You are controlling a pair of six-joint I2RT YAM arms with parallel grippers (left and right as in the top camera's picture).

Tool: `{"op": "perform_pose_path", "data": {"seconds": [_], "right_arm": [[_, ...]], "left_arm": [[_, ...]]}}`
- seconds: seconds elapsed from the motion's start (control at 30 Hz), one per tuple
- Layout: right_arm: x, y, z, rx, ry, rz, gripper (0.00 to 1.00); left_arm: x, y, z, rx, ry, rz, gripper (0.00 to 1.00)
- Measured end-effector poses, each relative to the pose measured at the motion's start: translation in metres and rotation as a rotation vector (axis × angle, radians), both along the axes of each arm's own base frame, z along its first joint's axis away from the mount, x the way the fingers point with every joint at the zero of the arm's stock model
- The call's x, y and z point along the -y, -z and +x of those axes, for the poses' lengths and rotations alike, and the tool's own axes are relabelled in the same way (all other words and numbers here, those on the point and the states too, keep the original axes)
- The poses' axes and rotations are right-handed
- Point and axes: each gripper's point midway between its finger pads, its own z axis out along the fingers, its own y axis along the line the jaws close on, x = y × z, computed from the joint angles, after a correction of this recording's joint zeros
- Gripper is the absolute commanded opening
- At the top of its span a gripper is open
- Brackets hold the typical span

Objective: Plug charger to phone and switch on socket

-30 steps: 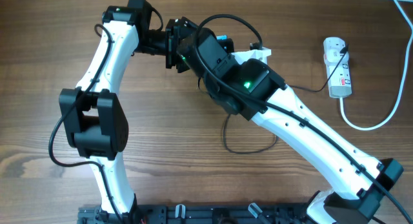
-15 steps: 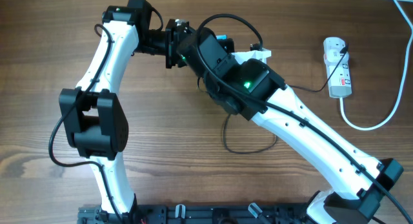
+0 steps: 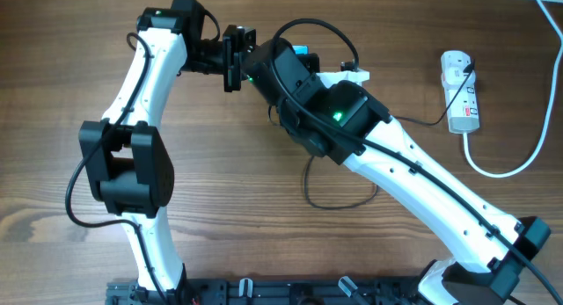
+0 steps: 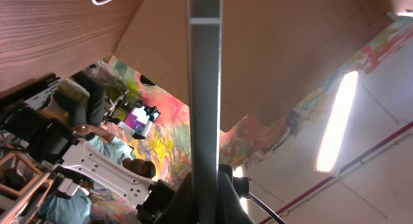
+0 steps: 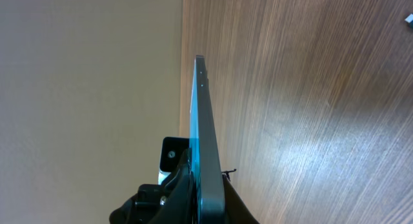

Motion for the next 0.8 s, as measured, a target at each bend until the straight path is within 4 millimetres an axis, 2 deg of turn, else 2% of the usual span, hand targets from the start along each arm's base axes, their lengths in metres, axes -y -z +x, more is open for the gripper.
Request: {"op": "perform_pose_path", "data": {"seconds": [0.1,0.23,0.4,0.57,0.8], "right_arm": [[0.0,0.0,0.0,-0.001,-0.014,-0.015,0.18],[0.0,0.001,-0.001,-0.002,-0.035,-0.039,0.49],[0.006,0.001,-0.001,0.004,-0.054,-0.101,0.68],[0.012,-0.002,0.002,0.031,-0.11,-0.226,0.99],[0.021,-0.005,0.003,0.045,-0.31,-0.497,1.0]], "left_arm": [[0.0,0.001,0.0,0.006,0.001,0.005,0.04],[0.0,0.004,0.0,0.017,0.001,0.019,0.04],[0.001,0.007,-0.001,0.02,0.005,0.037,0.04],[0.001,0.011,-0.001,0.024,0.006,0.063,0.04],[0.001,0.016,-0.001,0.028,0.006,0.093,0.04]]}}
